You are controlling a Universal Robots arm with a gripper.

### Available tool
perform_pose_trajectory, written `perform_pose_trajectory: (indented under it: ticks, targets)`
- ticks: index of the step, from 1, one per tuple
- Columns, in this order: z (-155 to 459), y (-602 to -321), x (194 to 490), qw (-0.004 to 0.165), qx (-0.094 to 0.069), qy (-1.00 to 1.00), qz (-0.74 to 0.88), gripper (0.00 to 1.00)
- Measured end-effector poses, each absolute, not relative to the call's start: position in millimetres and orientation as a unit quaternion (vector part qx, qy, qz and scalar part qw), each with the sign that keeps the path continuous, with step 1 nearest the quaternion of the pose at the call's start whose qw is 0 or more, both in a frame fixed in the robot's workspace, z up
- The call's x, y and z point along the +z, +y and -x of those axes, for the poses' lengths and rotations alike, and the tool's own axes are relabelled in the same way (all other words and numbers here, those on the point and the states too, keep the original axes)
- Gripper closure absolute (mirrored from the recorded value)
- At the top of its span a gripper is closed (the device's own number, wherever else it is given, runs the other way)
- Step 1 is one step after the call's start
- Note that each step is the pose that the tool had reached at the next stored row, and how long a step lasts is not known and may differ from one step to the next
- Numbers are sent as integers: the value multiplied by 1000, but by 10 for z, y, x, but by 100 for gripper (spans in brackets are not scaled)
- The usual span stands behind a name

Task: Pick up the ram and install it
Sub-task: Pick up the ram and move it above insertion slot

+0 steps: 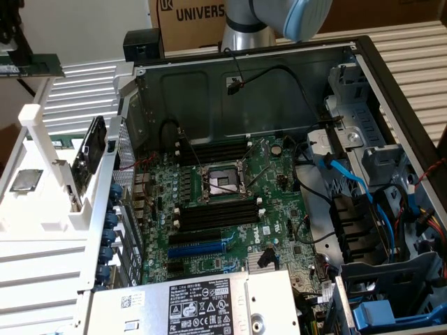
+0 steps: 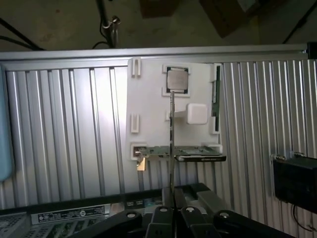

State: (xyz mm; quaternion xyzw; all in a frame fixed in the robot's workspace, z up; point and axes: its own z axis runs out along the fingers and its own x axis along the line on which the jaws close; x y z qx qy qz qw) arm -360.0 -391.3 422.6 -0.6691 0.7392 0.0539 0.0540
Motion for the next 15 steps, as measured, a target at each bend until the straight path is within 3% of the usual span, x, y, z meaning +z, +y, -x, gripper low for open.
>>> perform_pose_trajectory:
  ticks: [15]
  targets:
    - [3094, -3920, 4226, 43, 41, 740, 670, 88]
